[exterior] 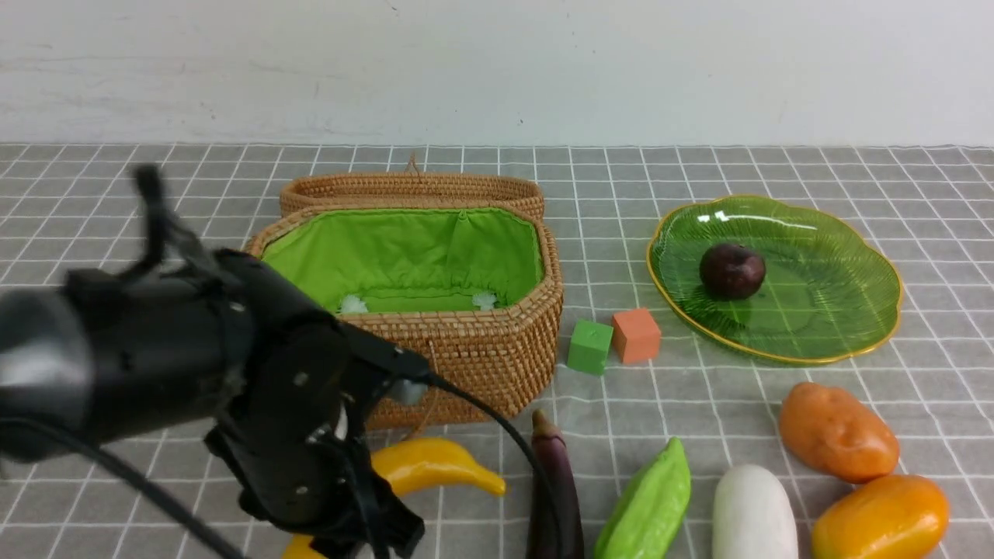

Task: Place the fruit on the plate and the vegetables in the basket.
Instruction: Use the left arm to grab a banana and put it into the right plate

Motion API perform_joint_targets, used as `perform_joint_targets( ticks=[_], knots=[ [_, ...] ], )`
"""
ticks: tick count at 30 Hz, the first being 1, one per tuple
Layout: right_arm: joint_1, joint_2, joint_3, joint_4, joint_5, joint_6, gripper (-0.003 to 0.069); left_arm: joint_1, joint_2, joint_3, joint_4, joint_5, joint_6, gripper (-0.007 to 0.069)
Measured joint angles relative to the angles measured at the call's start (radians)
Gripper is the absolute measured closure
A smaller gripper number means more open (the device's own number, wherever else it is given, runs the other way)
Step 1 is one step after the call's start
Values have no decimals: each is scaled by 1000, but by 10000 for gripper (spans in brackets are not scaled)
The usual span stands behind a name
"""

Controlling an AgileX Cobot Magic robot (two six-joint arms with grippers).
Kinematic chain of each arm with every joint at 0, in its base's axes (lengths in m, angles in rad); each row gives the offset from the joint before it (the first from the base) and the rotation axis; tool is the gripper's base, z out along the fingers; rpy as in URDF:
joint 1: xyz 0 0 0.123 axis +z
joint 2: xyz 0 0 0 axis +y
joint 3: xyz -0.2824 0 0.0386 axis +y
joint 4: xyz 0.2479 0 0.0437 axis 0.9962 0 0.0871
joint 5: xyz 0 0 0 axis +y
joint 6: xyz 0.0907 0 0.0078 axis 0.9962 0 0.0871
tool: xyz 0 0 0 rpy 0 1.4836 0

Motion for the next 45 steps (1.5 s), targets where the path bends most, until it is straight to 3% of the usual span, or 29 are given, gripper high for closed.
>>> perform_joint_targets(
  ticks=[4,6,7,11,13,15,20,25,26,28,30,35,45],
  knots=[
    [0,0,0,0,0,0,418,0,-77,-49,-97,15,-8,323],
    [0,0,0,0,0,0,418,0,-120,-135,-247,-41,6,323],
    [0,0,0,0,0,0,418,0,-120,-135,-247,-48,10,323],
    [0,0,0,0,0,0,418,0,-53,-304,-513,-243,245,323],
    [0,0,0,0,0,0,418,0,-21,-342,-546,-272,282,323],
    [0,0,0,0,0,0,418,0,138,-518,-617,-303,343,323],
    [0,0,0,0,0,0,418,0,452,-884,-634,-261,320,323],
    [0,0,0,0,0,0,418,0,877,-1454,-605,-124,153,323],
    [0,0,0,0,0,0,418,0,892,-1454,-603,-118,146,323],
    [0,0,0,0,0,0,418,-1,1070,-1727,-556,-35,39,323],
    [0,0,0,0,0,0,418,-2,1168,-1865,-502,15,-25,323],
    [0,0,0,0,0,0,418,-3,1284,-1942,-370,87,-168,323],
    [0,0,0,0,0,0,418,-30,1292,-1954,-345,54,-167,315]
  ],
)
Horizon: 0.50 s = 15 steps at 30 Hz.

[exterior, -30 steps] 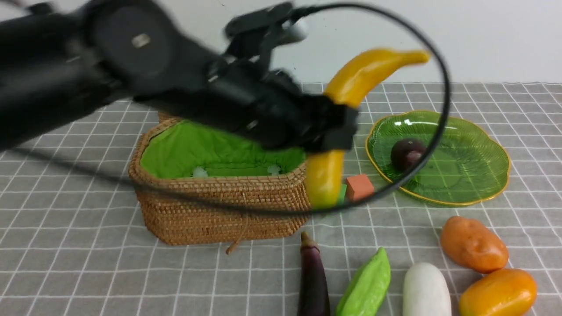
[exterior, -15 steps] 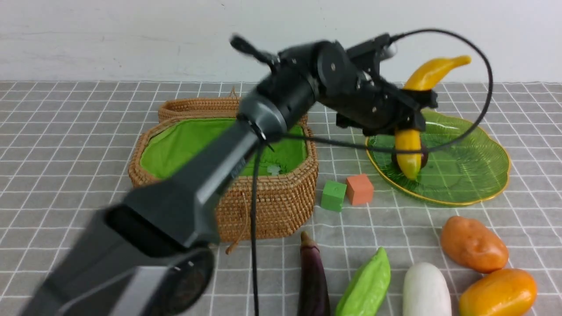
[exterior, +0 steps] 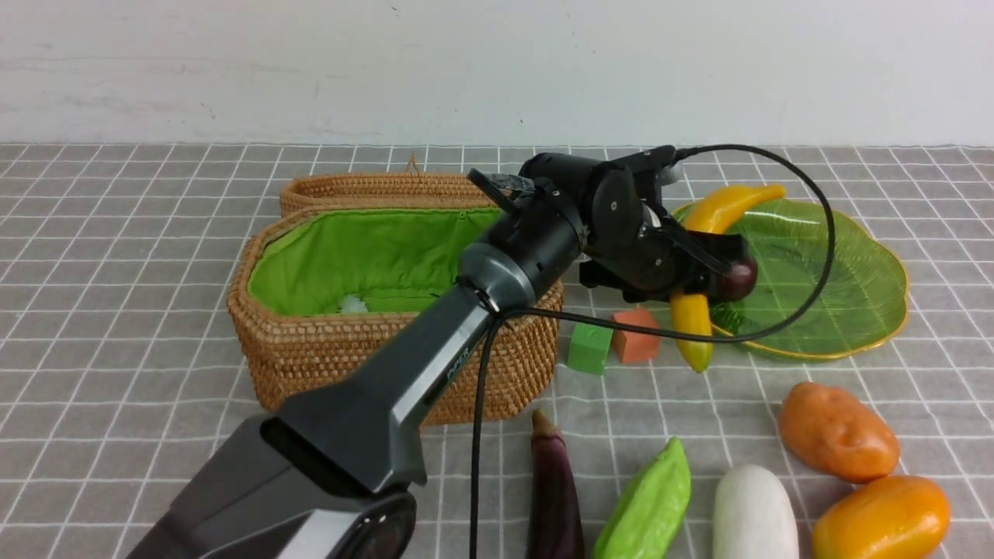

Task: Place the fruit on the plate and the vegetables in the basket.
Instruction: Use the left arm to grab a banana and put it into the right plate

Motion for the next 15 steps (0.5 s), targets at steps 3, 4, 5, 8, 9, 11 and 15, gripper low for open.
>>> perform_joint_targets(
  ticks=[3,4,5,8,9,11,15],
  knots=[
    [0,0,0,0,0,0,418,0,0,0,-3,-15,-4,305],
    [0,0,0,-1,0,0,418,0,0,0,-3,-21,-15,298],
    [0,0,0,-1,0,0,418,0,0,0,-3,-21,-18,298],
    [0,0,0,-1,0,0,418,0,-5,0,-2,-37,-48,280],
    [0,0,0,-1,0,0,418,0,-12,0,-2,-49,-55,267],
    [0,0,0,-1,0,0,418,0,-20,0,1,-64,-60,246],
    [0,0,0,-1,0,0,418,0,-47,0,3,-107,-61,188]
  ],
)
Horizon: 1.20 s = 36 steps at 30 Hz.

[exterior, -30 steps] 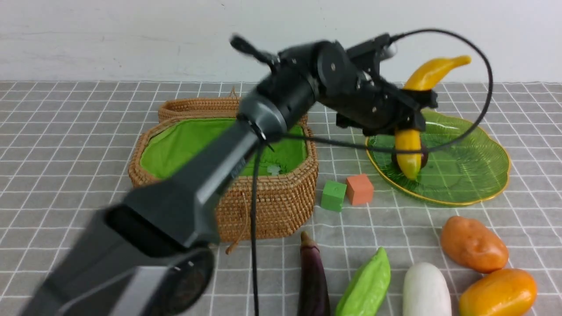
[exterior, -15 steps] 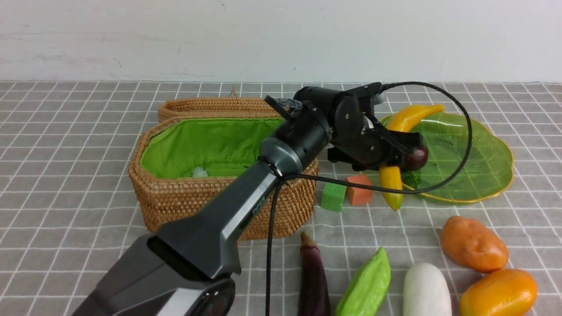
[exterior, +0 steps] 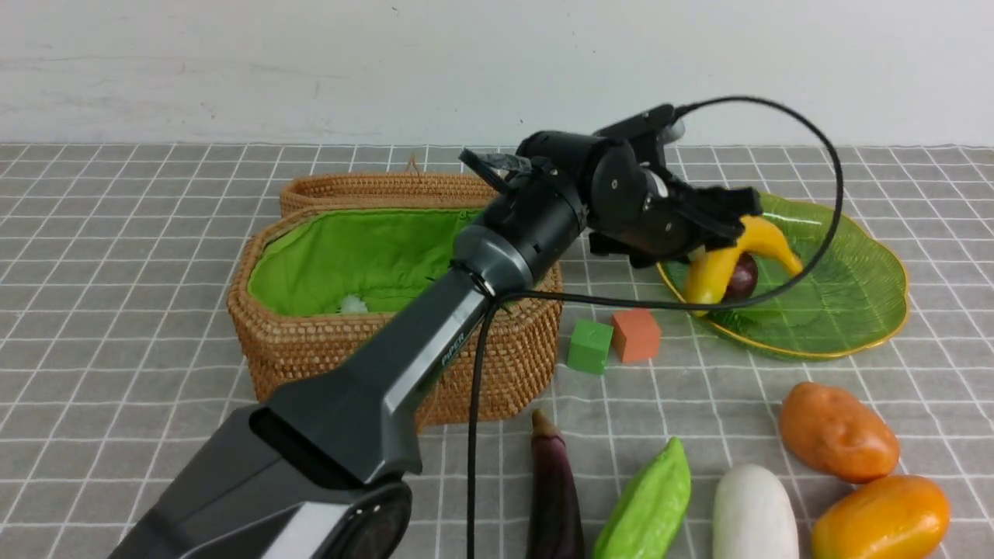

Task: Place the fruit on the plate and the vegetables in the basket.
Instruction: Use the left arm to grab a banana and put it into the right plate, then use the left arm to grab an eggplant and put it into the left basket

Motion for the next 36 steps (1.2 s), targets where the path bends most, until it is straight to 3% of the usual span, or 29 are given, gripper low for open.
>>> perform_joint_targets(
  ticks=[5,9,16,18,22,26,30,36],
  knots=[
    [0,0,0,0,0,0,418,0,-15,0,-3,-18,-1,70],
    [0,0,0,0,0,0,418,0,-26,0,-4,14,53,42],
    [0,0,0,0,0,0,418,0,-150,0,27,144,300,39],
    [0,0,0,0,0,0,418,0,-246,0,80,262,395,40],
    [0,0,0,0,0,0,418,3,-381,0,177,412,441,62],
    [0,0,0,0,0,0,418,33,-539,8,197,412,425,105],
    [0,0,0,0,0,0,418,60,-806,179,196,412,422,151],
    [0,0,0,0,0,0,418,60,-1143,669,192,412,395,172]
  ],
)
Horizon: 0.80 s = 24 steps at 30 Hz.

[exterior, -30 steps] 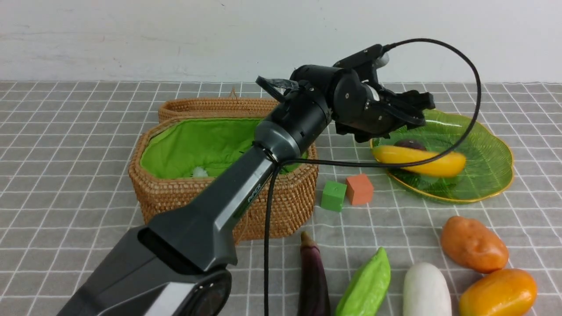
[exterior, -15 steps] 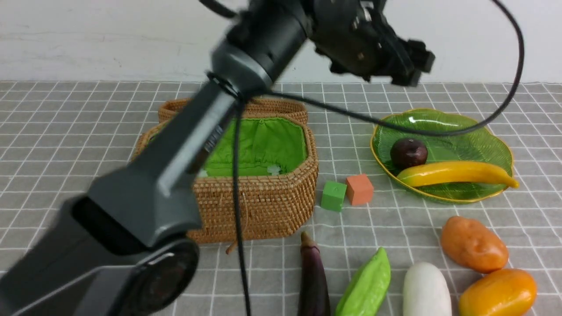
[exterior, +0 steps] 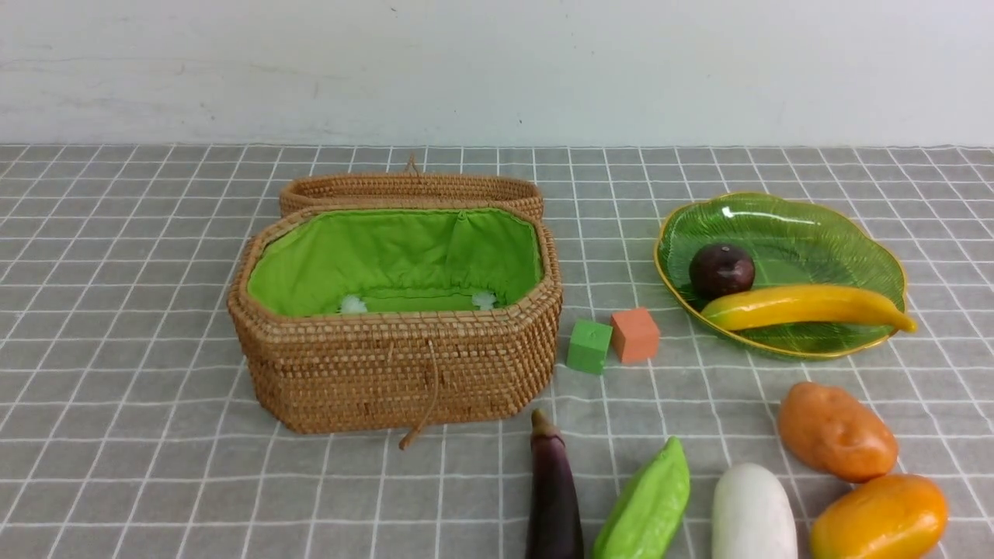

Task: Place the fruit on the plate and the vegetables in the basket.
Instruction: Use the left arm to grab an eggplant and put it into the left basket

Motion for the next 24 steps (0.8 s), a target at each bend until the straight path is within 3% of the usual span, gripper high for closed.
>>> perform_joint_targets(
  ticks=[5,6,8,9,10,11,12,19,24],
  knots=[
    [0,0,0,-1,0,0,418,-1,-217,471,-11,0,-125,173],
    [0,0,0,-1,0,0,418,-1,-217,471,-11,0,-128,173],
    [0,0,0,-1,0,0,418,-47,-260,723,-67,0,-150,173],
    [0,0,0,-1,0,0,418,-47,-260,723,-67,-1,-150,173],
    [0,0,0,-1,0,0,418,-115,-237,856,-92,-27,-164,173],
    [0,0,0,-1,0,0,418,-115,-237,856,-92,-32,-166,172],
    [0,0,0,-1,0,0,418,-178,-181,929,-88,-77,-215,167],
    [0,0,0,-1,0,0,418,-251,122,889,53,-214,-475,135],
    [0,0,0,-1,0,0,418,-250,260,805,142,-258,-536,134]
  ],
)
